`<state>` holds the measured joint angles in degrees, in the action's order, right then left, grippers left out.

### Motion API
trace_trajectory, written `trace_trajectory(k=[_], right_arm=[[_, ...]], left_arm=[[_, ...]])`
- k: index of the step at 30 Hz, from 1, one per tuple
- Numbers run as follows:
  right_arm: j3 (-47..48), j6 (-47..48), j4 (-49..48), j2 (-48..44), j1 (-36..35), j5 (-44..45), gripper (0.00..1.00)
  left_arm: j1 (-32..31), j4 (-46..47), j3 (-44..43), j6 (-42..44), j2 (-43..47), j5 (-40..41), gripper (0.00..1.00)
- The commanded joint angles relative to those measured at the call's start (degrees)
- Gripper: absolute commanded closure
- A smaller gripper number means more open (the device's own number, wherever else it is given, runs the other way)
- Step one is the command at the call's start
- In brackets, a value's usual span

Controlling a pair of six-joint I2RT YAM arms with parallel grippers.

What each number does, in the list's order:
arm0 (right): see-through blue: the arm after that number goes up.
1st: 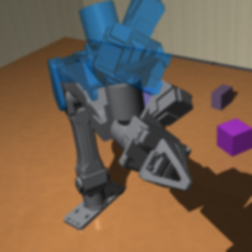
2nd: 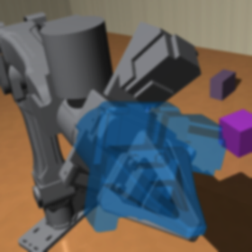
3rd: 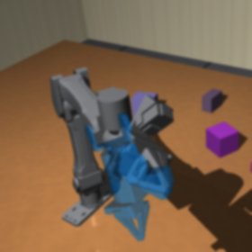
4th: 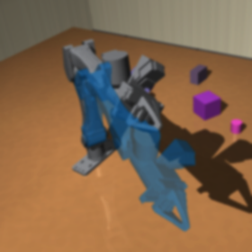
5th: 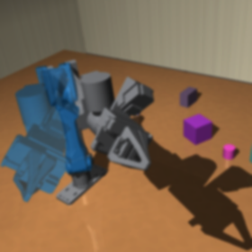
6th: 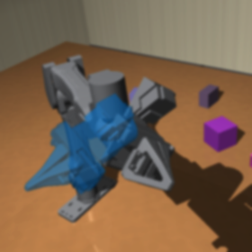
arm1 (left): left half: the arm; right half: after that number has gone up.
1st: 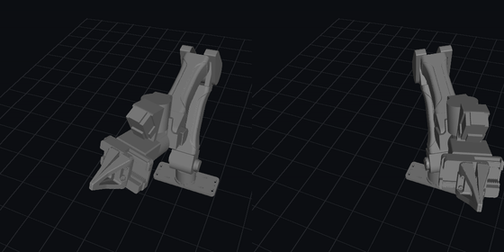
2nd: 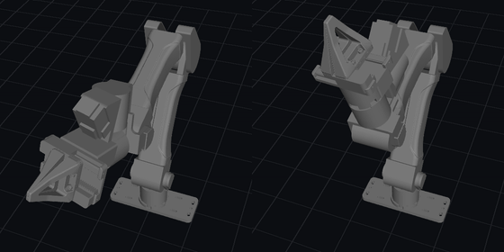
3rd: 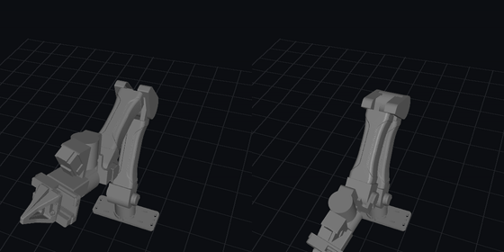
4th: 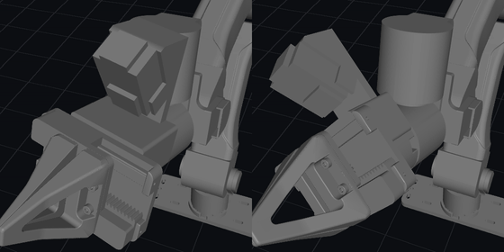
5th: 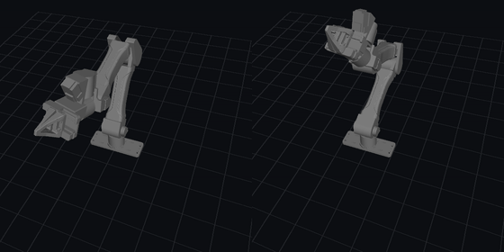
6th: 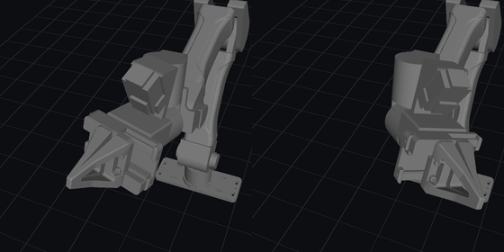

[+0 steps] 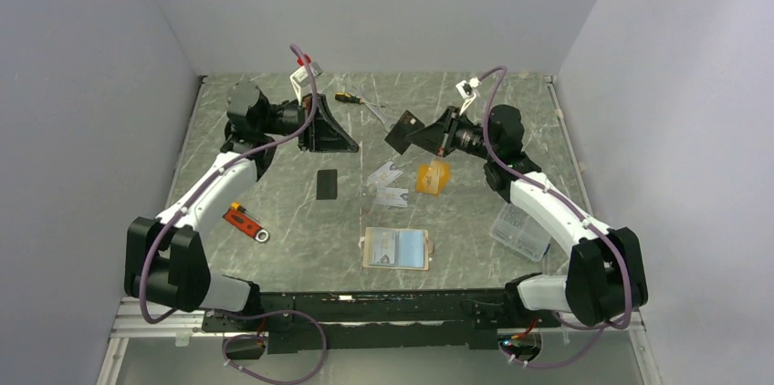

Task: Put the credit cards into the card holder
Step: Insert the credit card into the card holder.

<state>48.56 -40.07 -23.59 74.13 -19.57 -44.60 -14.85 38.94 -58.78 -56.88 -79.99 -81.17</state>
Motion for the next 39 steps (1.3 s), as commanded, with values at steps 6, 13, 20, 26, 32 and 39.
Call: trace_trajectory(k=[6,13,20,26,32,39], right_arm=[[-1.69,10.84,27.78,-6.26,0.18,3.60,1.00],[-6.88,13.65,47.24,-9.13,-3.97,9.85,1.00],[-10.76,11.82,53.63,-9.37,-9.07,15.65,1.00],[-11.78,10.84,54.39,-7.75,-10.02,18.54,1.00],[-11.38,10.98,58.40,-8.62,-10.35,21.84,1.00],[-11.81,9.94,58.65,-8.81,-11.48,23.56,1.00]], left_arm=[[-7.21,-81.58,-19.18,72.12,-2.88,19.82,0.81],[-19.56,-85.38,-11.72,89.54,-9.71,39.94,0.78],[-28.63,-81.07,-6.89,95.35,-15.43,49.47,0.79],[-29.73,-78.97,-5.78,96.43,-17.62,49.64,0.80],[-31.17,-77.67,-5.99,97.24,-19.05,50.55,0.81],[-32.23,-77.80,-6.56,97.86,-20.36,50.57,0.83]])
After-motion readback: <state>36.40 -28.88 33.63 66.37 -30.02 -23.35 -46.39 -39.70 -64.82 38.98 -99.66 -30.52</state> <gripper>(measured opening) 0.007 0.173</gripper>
